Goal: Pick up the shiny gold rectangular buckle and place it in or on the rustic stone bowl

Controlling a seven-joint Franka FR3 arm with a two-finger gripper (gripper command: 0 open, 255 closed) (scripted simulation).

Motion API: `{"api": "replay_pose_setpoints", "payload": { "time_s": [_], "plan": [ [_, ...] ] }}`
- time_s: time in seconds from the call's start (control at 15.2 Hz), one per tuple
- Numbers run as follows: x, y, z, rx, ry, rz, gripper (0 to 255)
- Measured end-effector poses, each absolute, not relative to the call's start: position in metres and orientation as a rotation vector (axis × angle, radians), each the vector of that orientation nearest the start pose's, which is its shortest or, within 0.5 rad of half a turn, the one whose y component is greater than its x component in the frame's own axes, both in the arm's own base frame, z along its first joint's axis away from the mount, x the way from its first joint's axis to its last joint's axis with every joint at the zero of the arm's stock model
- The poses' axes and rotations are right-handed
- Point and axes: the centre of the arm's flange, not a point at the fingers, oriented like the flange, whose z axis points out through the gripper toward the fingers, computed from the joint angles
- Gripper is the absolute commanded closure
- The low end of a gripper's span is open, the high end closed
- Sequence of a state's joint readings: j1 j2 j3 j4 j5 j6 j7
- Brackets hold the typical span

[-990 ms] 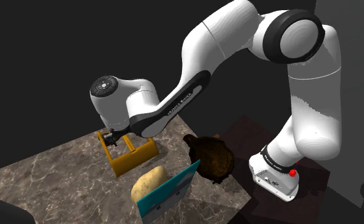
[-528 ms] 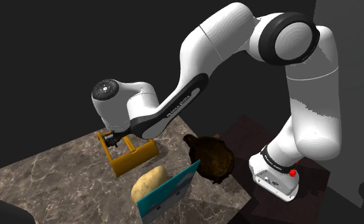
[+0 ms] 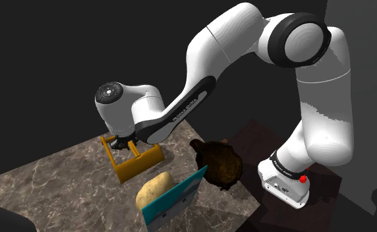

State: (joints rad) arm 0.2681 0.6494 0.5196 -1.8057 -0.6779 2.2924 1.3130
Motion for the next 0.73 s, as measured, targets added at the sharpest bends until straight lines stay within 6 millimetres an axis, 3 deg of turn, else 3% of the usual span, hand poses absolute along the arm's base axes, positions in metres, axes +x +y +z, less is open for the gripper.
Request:
{"api": "replay_pose_setpoints", "payload": {
  "time_s": [0.33,0.73],
  "plan": [
    [0.482,0.431,0.219,-3.241,0.227,-0.239,255],
    [0.483,0.431,0.249,-3.241,0.227,-0.239,255]
  ]
}}
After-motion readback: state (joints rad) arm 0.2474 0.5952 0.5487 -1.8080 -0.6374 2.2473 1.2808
